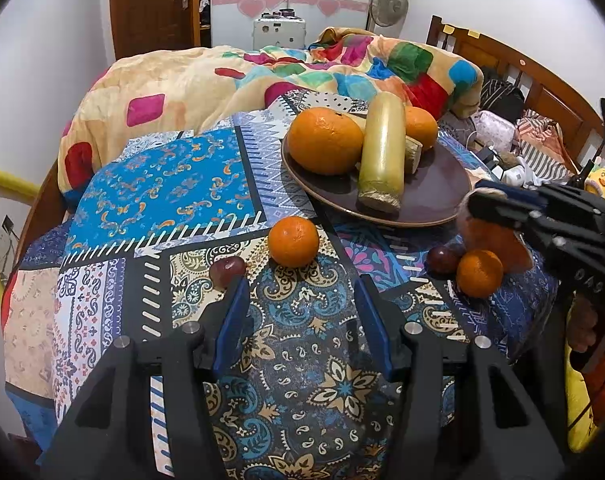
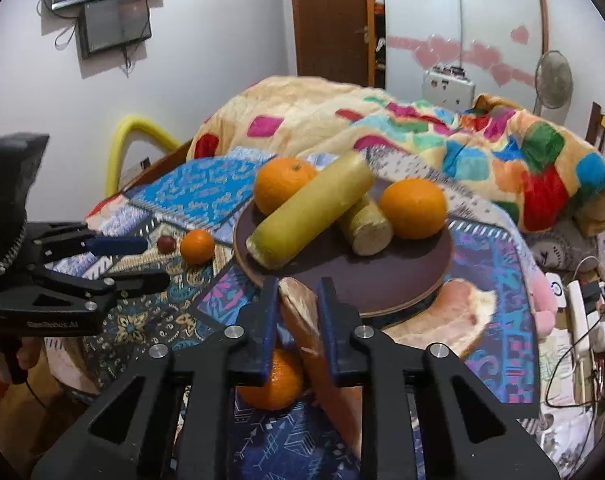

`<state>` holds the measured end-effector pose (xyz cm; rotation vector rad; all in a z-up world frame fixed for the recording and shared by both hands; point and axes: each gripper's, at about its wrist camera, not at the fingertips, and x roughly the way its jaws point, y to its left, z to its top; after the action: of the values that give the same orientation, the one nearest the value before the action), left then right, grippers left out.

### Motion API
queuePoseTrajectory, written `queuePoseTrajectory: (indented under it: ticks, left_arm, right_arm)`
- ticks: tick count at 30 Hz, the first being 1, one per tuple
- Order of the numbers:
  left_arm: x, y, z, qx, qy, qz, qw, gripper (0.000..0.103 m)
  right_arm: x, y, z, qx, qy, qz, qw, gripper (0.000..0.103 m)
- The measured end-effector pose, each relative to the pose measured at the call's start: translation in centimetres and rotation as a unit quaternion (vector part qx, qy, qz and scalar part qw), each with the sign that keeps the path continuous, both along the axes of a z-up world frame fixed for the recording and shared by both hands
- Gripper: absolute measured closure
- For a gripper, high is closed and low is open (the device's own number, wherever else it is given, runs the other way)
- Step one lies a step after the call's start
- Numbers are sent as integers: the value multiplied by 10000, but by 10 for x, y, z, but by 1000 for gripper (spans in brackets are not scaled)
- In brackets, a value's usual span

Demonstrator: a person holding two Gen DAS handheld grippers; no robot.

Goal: Organize fruits
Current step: 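Grasp the small orange with the left gripper while the right gripper grasps a pomelo segment, then place the small orange on the plate with the left gripper while the right lifts the pomelo segment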

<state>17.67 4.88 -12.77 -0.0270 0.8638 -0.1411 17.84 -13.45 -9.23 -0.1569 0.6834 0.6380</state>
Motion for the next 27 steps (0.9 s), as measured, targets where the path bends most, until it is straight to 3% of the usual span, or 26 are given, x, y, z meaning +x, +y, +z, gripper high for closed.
queuePoseTrajectory:
  ticks: [13,21,27]
  left_arm:
    - [24,-4,-2,197,-68,111,9997,49]
    - [41,-4,-14,223,45,98,9997,65]
    - [46,-3,-19,157,64,93,9998,69]
  right_arm:
    - [-7,-42,38,449,-335,-371,9977,90]
    - [-8,-54,54,513,-603,-477,9957,91]
    - [-2,-60,53,518,-633,-565,9950,91]
